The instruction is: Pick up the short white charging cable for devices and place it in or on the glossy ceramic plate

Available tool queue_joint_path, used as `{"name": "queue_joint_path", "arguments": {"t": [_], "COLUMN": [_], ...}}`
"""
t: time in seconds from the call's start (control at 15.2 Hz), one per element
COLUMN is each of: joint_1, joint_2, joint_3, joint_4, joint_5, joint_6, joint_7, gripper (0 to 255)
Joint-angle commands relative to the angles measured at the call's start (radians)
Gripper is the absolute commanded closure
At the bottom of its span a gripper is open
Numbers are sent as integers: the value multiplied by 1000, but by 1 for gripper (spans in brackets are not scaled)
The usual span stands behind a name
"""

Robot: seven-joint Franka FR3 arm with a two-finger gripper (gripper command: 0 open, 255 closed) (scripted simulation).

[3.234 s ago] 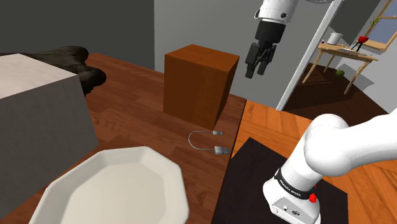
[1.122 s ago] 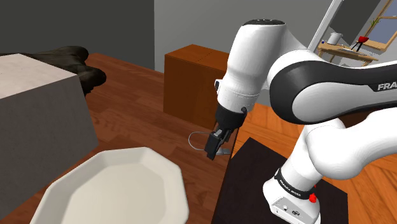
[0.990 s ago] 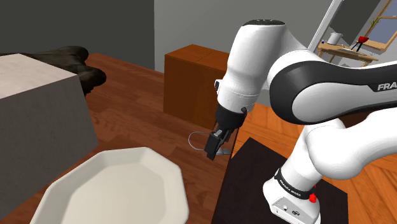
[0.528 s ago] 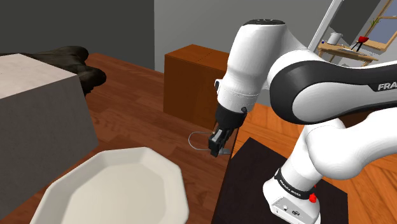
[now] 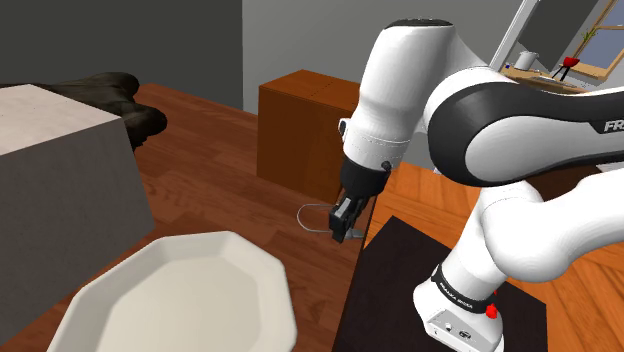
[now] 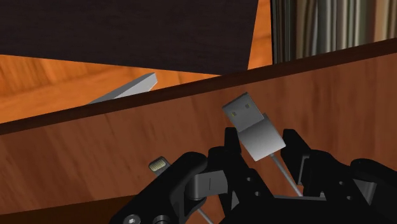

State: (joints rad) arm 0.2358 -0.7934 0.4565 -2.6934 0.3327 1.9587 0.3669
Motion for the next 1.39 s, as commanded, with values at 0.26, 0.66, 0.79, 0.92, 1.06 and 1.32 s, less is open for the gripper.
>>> {"name": "queue_joint_path", "arguments": {"t": [0.26,0.66,0.79,0.92,1.06,1.32], "joint_1": [-6,-14,-17,-17,-20,-39], "joint_2": [-18,-25,-25,2,60,181], "joint_3": [-23,-46,-53,-29,19,119], "joint_4": [65,140,166,190,239,348], "joint_5": [-20,-41,-47,-39,-26,-19], "joint_6": [-84,-165,-191,-184,-166,-135], "joint_7": [3,6,7,29,74,166], "gripper": [255,255,255,255,255,255]}}
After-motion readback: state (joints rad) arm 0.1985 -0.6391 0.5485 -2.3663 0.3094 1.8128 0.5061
